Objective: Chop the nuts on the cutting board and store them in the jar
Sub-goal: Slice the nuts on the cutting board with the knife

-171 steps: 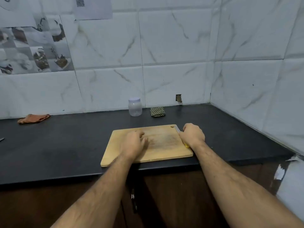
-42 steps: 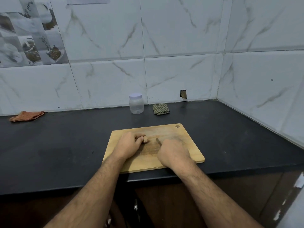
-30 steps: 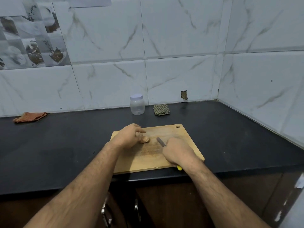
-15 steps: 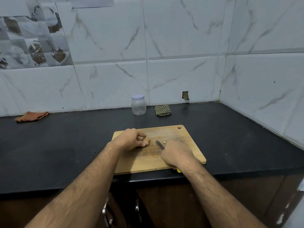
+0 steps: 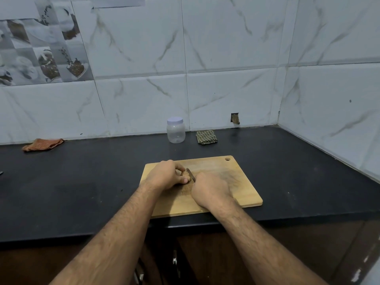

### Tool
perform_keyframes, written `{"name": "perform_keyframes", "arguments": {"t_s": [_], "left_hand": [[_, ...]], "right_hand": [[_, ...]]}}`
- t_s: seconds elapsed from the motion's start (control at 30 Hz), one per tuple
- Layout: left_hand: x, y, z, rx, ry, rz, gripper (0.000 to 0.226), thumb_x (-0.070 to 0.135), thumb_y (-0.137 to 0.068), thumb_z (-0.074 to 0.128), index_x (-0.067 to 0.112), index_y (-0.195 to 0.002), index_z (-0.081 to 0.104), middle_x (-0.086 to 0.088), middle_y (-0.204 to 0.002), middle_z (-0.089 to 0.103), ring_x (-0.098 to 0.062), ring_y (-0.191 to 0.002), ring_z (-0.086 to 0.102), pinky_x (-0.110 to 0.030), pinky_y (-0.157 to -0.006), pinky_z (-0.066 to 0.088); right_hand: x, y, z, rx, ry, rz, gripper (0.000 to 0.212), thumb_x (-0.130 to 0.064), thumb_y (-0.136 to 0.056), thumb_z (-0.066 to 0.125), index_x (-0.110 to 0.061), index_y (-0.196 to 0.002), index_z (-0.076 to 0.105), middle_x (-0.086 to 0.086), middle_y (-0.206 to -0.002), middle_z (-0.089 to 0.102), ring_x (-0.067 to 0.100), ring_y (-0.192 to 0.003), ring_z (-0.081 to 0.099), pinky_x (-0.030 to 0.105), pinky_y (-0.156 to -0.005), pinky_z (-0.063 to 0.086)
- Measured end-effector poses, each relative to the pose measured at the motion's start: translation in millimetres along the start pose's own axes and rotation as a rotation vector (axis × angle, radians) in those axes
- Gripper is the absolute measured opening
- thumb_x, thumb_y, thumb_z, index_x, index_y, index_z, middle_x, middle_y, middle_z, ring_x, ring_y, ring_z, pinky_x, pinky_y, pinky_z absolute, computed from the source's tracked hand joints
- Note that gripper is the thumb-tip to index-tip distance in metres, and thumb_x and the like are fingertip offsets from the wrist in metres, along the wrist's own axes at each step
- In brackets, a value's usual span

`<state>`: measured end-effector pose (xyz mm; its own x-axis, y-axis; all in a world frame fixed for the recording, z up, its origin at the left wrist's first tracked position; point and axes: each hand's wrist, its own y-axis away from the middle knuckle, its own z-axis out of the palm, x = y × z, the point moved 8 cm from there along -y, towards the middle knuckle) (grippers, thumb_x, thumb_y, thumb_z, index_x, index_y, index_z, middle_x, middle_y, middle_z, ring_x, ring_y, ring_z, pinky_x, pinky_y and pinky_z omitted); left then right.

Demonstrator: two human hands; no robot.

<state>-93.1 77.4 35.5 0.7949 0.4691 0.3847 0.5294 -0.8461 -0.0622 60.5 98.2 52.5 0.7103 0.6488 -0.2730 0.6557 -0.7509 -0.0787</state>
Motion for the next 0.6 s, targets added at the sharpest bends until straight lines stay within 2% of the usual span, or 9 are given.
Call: {"name": "perform_keyframes", "arguments": {"t_s": [0.1, 0.3, 0.47, 0.6], "left_hand": [[0, 1, 0, 0.007, 0.003, 0.0, 0.048, 0.042, -0.08, 0.079, 0.03, -0.124, 0.066, 0.002, -0.11, 0.07, -0.015, -0.105, 0.062, -0.03, -0.091, 0.048], [-1, 1, -1, 0.005, -0.006, -0.006, 0.048, 0.044, -0.079, 0.079, 0.031, -0.123, 0.066, 0.003, -0.109, 0.07, -0.016, -0.102, 0.063, -0.033, -0.092, 0.05], [0, 1, -1, 0.027, -0.001, -0.013, 0.043, 0.045, -0.079, 0.079, 0.031, -0.118, 0.069, 0.008, -0.09, 0.064, -0.014, -0.092, 0.061, -0.033, -0.089, 0.052], [1, 3, -3, 0.035, 0.003, -0.026, 0.041, 0.044, -0.079, 0.079, 0.031, -0.116, 0.07, 0.009, -0.092, 0.065, -0.013, -0.091, 0.061, -0.032, -0.088, 0.052]], "right_hand": [[-2, 1, -1, 0.004, 0.013, -0.006, 0.021, -0.02, -0.098, 0.048, -0.017, -0.114, 0.062, 0.001, -0.098, 0.06, 0.019, -0.083, 0.05, 0.031, -0.066, 0.04], [-2, 1, 1, -0.014, 0.004, 0.007, 0.022, -0.021, -0.098, 0.047, -0.017, -0.114, 0.062, 0.002, -0.105, 0.064, 0.02, -0.085, 0.054, 0.031, -0.066, 0.042], [-9, -4, 0, 0.003, 0.009, 0.006, 0.02, -0.024, -0.1, 0.049, -0.018, -0.112, 0.064, 0.002, -0.104, 0.065, 0.019, -0.086, 0.055, 0.03, -0.067, 0.042], [-10, -3, 1, 0.001, 0.023, 0.009, 0.021, -0.019, -0.099, 0.048, -0.018, -0.113, 0.063, 0.003, -0.11, 0.065, 0.021, -0.096, 0.06, 0.03, -0.069, 0.042]]}}
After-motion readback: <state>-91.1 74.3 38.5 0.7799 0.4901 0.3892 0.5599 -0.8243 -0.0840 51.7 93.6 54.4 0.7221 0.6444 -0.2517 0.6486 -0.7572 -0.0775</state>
